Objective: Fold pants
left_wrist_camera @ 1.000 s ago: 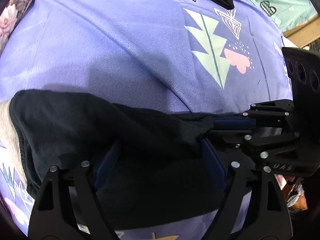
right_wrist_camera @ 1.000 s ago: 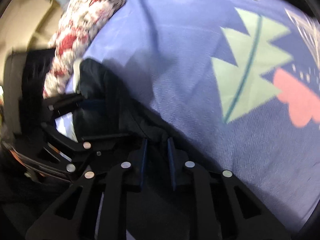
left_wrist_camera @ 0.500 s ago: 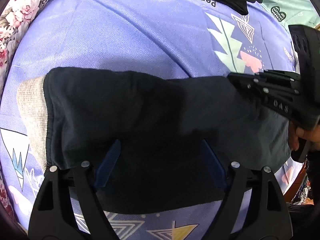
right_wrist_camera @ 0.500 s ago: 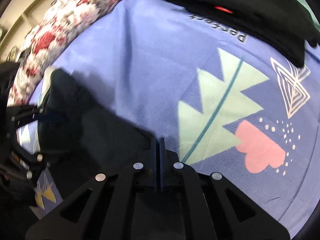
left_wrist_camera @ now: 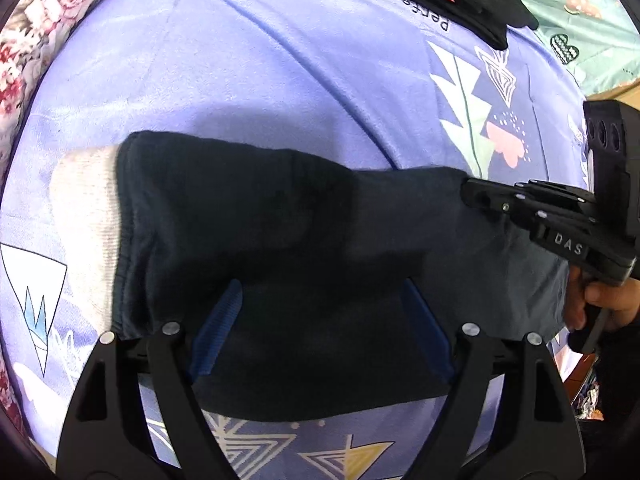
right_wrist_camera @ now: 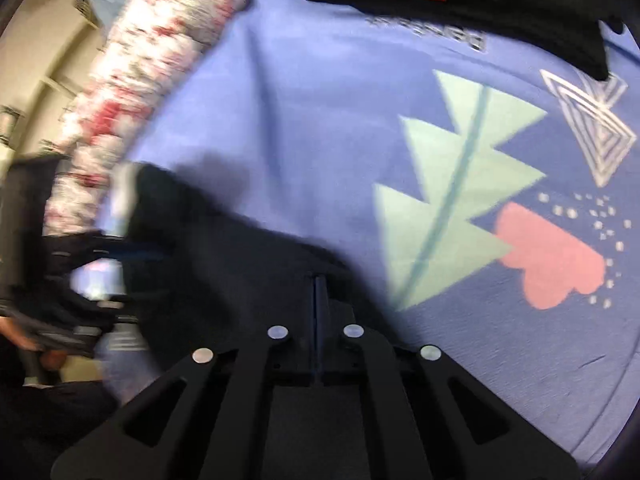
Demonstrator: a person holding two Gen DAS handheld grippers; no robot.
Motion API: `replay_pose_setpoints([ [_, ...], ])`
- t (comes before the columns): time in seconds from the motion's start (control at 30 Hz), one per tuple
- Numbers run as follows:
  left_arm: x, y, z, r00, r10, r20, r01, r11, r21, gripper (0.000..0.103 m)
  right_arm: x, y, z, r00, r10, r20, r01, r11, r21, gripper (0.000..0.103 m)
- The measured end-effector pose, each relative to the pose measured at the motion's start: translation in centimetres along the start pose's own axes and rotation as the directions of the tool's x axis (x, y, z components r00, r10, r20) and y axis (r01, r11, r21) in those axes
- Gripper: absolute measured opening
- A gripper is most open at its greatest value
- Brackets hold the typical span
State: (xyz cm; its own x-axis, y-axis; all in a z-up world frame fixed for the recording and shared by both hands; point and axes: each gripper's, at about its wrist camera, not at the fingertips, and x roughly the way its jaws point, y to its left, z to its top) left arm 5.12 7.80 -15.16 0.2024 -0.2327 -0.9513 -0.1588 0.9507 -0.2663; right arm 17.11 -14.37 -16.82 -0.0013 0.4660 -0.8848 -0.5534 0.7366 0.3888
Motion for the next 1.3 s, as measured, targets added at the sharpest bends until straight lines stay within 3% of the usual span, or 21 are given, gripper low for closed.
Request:
replay_pose_setpoints([
  [0.07,-0.6,0.3,0.0,1.0,-0.005,0.008,0.005,1.0,-0.013,0.083,-1.3,0.1,0.2,0.989,-0.139,0.045,0.138,0.99,0.028,0.01],
  [0.1,-1.1,0.5,-0.1,1.0,-0.004,0.019,0.004,1.0,-0.018,0.083,-2.1,-0.1,0.2,0.992,-0.109,0.067,0.106,0.993,0.054,0.01],
  [0.13,-1.4,0.7,-0.1,1.0,0.003,0.027,-0.002,1.0,-0.02,0.083,-2.6,-0.3,0.1,0.998,-0.008,0.068,0.002,0.996,0.089,0.01],
  [0.2,-2.6,1.4,0.0,0.999,0.008,0.053,-0.007,0.999,-0.032,0.083,-3.0,0.0,-0.6,0.995,0.093,0.044,-0.097,0.99,0.101,0.011],
  [0.27,-3.6,2.4,0.1,0.997,0.008,0.077,-0.004,0.999,-0.046,0.083,-2.6,0.8,-1.9,0.995,0.1,-0.013,-0.099,0.994,0.051,0.037],
  [0.33,-3.6,3.4,0.3,0.996,0.041,0.083,-0.036,0.998,-0.06,0.083,-1.4,1.0,-3.2,0.998,-0.002,-0.062,0.002,1.0,0.003,0.035],
  [0.37,-3.2,4.2,0.5,0.996,0.047,0.076,-0.041,0.996,-0.084,0.083,-1.7,0.7,-3.7,0.999,0.0,-0.042,0.001,1.0,0.012,0.032],
  [0.5,-2.2,5.6,0.9,0.997,0.043,0.061,-0.035,0.991,-0.129,0.078,-5.3,-2.0,-5.1,0.995,-0.008,0.101,-0.015,0.975,0.221,0.033],
  [0.57,-2.1,5.2,1.1,0.996,0.06,0.06,-0.052,0.991,-0.125,0.078,-7.1,-3.3,-6.0,0.989,0.022,0.148,-0.066,0.951,0.301,0.039],
  [0.63,-2.0,5.0,1.0,0.996,0.077,0.051,-0.071,0.992,-0.108,0.078,-8.0,-4.9,-8.0,0.978,0.135,0.156,-0.184,0.916,0.356,0.04],
  [0.67,-1.9,4.8,1.0,0.995,0.083,0.048,-0.078,0.992,-0.098,0.078,-8.1,-5.5,-9.1,0.981,0.135,0.14,-0.178,0.909,0.376,0.04],
  [0.77,-1.6,4.4,1.3,0.996,0.075,0.045,-0.07,0.993,-0.098,0.078,-8.6,-7.9,-11.7,0.994,0.047,0.103,-0.089,0.886,0.456,0.04],
  [0.87,-1.4,4.9,1.4,0.997,0.057,0.045,-0.052,0.992,-0.116,0.078,-11.8,-12.8,-15.6,0.981,-0.045,0.188,-0.075,0.81,0.582,0.037],
  [0.93,-1.4,5.1,1.5,0.998,0.055,0.043,-0.049,0.991,-0.126,0.078,-14.8,-16.1,-18.2,0.957,-0.154,0.246,-0.054,0.737,0.673,0.038],
  [1.0,-1.4,4.9,1.5,0.997,0.06,0.04,-0.055,0.991,-0.119,0.078,-18.0,-19.2,-20.7,0.922,-0.308,0.234,0.025,0.651,0.759,0.039],
  [1.07,-1.5,4.8,1.4,0.997,0.068,0.039,-0.063,0.992,-0.11,0.078,-20.2,-21.3,-22.6,0.896,-0.397,0.201,0.084,0.595,0.799,0.039],
  [1.13,-1.5,4.6,1.4,0.997,0.072,0.038,-0.068,0.992,-0.102,0.078,-21.8,-22.7,-23.6,0.865,-0.474,0.164,0.154,0.562,0.813,0.038],
  [1.17,-1.5,4.5,1.4,0.996,0.075,0.037,-0.072,0.993,-0.095,0.078,-22.4,-23.4,-24.2,0.861,-0.476,0.178,0.136,0.552,0.823,0.037],
  [1.23,-1.7,4.2,1.4,0.996,0.088,0.03,-0.085,0.993,-0.082,0.078,-23.4,-23.4,-24.9,0.832,-0.534,0.151,0.158,0.489,0.858,0.039],
  [1.27,-1.9,4.0,1.4,0.995,0.092,0.029,-0.09,0.993,-0.076,0.078,-23.8,-22.8,-25.0,0.823,-0.544,0.166,0.15,0.489,0.859,0.04],
  [1.3,-2.2,3.9,1.3,0.995,0.096,0.034,-0.093,0.993,-0.073,0.078,-24.3,-21.8,-25.3,0.827,-0.507,0.241,0.076,0.526,0.847,0.04],
])
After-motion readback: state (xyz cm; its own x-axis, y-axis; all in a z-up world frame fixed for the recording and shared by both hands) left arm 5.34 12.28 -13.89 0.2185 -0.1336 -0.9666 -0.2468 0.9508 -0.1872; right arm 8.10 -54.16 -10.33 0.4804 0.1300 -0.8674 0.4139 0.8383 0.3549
